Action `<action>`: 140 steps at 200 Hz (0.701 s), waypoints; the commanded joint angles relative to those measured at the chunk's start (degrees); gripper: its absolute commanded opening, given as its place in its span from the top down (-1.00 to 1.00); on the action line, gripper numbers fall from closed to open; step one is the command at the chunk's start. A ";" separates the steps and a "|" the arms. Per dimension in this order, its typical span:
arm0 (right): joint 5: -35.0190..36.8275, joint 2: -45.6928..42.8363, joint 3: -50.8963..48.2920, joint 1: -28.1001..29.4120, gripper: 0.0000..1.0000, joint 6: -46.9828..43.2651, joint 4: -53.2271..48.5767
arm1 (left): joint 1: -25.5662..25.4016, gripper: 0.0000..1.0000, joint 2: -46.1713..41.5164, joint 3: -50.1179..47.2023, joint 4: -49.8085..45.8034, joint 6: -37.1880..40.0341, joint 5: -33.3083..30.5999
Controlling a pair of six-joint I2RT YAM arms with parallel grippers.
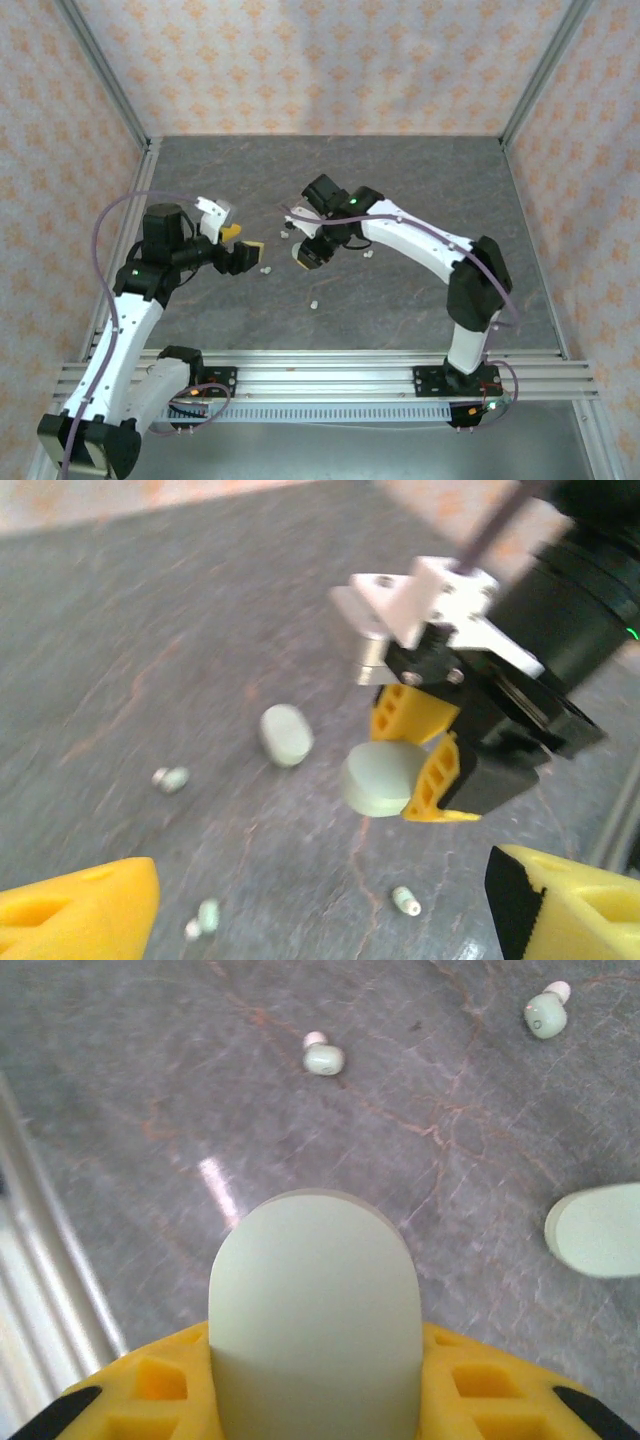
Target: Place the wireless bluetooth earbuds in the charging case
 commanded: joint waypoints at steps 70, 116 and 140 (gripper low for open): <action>0.35 -16.71 0.66 -0.98 0.32 -7.61 -7.88 | -11.28 -0.65 9.46 12.04 3.25 -9.42 3.48; 4.06 -25.31 -7.61 -0.95 0.24 -7.41 5.02 | -14.71 -0.48 19.41 21.69 -4.67 -30.22 -0.46; 5.88 -24.92 -6.98 -0.98 0.24 -7.63 5.37 | -17.56 -0.36 21.62 22.59 -2.37 -39.81 -0.55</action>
